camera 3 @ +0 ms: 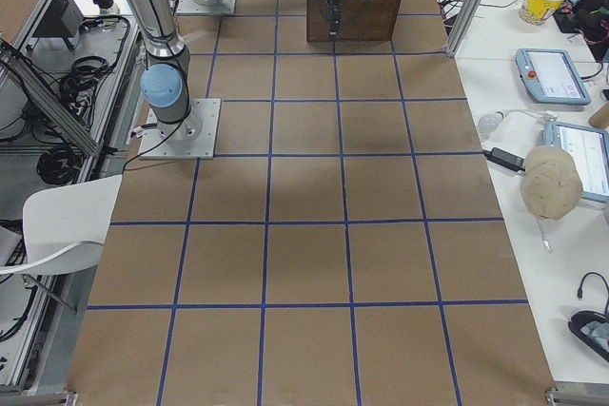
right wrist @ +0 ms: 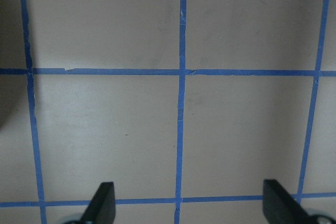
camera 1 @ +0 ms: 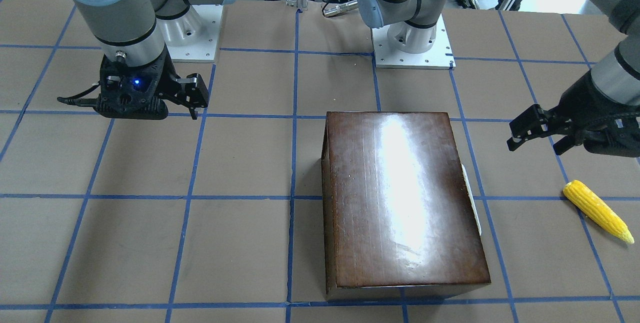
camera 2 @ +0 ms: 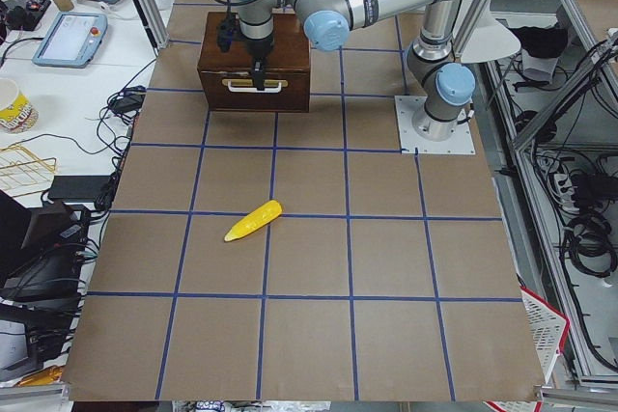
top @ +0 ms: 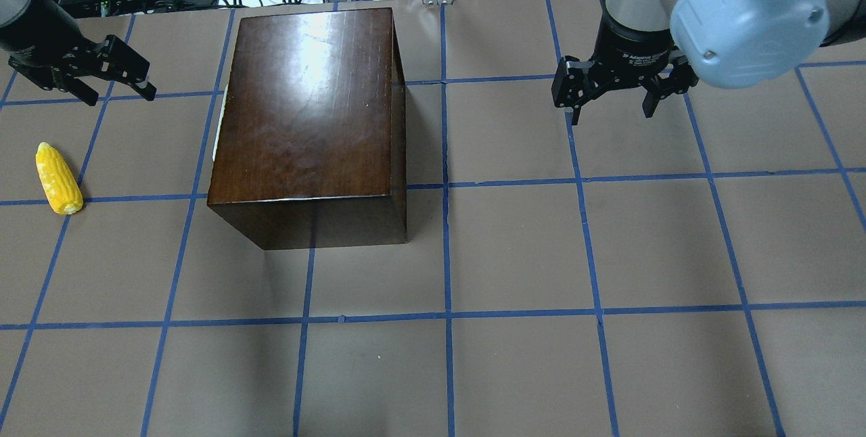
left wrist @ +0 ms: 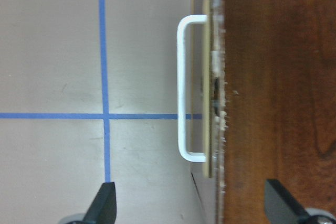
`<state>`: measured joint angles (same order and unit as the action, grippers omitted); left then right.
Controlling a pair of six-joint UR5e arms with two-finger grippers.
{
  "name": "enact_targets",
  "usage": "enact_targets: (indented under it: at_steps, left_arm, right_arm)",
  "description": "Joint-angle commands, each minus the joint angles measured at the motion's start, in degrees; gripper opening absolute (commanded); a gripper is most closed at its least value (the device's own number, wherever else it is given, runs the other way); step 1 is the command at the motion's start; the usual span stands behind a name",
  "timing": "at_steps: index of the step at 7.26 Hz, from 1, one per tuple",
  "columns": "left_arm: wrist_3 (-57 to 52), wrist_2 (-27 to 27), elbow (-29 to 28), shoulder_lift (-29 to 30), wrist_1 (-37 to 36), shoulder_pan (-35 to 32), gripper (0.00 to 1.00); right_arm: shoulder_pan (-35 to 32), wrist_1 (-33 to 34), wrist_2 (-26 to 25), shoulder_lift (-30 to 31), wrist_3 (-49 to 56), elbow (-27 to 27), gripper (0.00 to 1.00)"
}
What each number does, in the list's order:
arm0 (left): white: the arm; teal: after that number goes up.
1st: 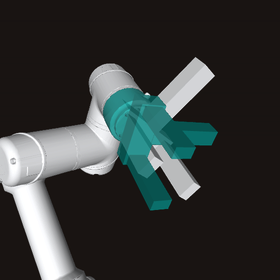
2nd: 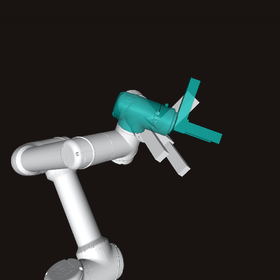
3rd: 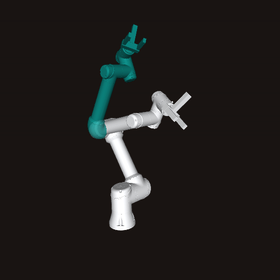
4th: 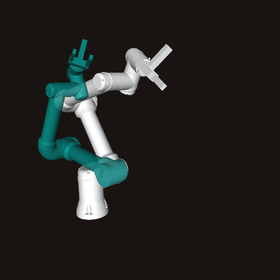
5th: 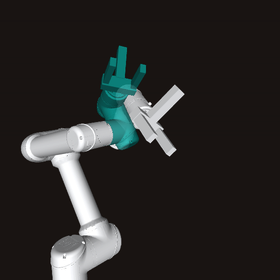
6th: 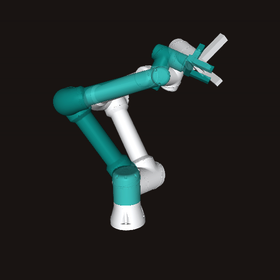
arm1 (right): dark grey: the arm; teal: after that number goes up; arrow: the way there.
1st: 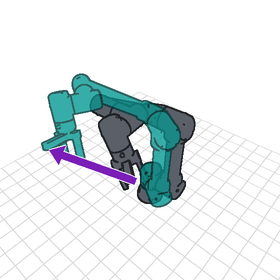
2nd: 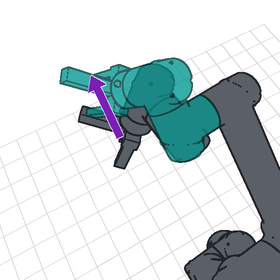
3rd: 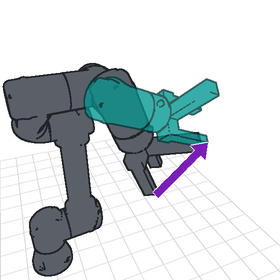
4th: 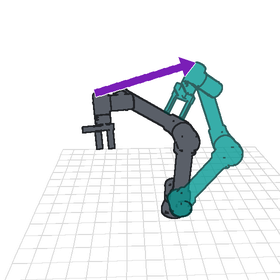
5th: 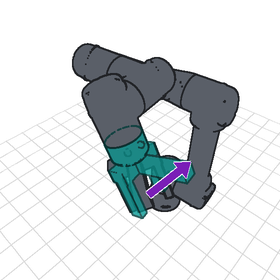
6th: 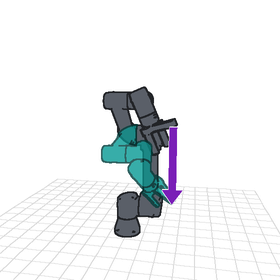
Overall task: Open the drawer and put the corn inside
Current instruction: 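Move the left gripper outward beside the cabinet's drawer handle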
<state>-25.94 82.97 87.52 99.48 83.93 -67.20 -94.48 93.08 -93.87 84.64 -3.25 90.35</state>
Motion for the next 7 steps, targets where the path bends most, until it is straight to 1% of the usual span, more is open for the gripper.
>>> enact_targets:
  at_steps: [1,2,3,5,6,7]
  left_arm:
    - [-2.0,-3.5,0.37,3.33,-2.96,1.02,1.0]
    - [-2.0,-6.65,0.63,5.01,-3.51,1.02,1.0]
    - [-2.01,-8.07,0.64,6.68,-4.21,1.02,1.0]
    - [-2.09,-8.52,0.64,9.05,-4.57,1.02,1.0]
    - [-2.18,-10.79,0.64,9.94,-4.65,1.02,1.0]
    - [-2.27,-11.07,0.64,10.9,-4.74,1.02,1.0]
  right_arm:
    - [0.0,0.08,0.0,0.0,0.0,0.0,1.0]
    - [0.0,0.08,0.0,0.0,0.0,0.0,1.0]
    - [0.0,0.0,0.0,0.0,0.0,0.0,1.0]
    - [0.0,0.08,0.0,0.0,0.0,0.0,1.0]
    - [0.0,0.0,0.0,0.0,0.0,0.0,1.0]
    - [0.0,0.08,0.0,0.0,0.0,0.0,1.0]
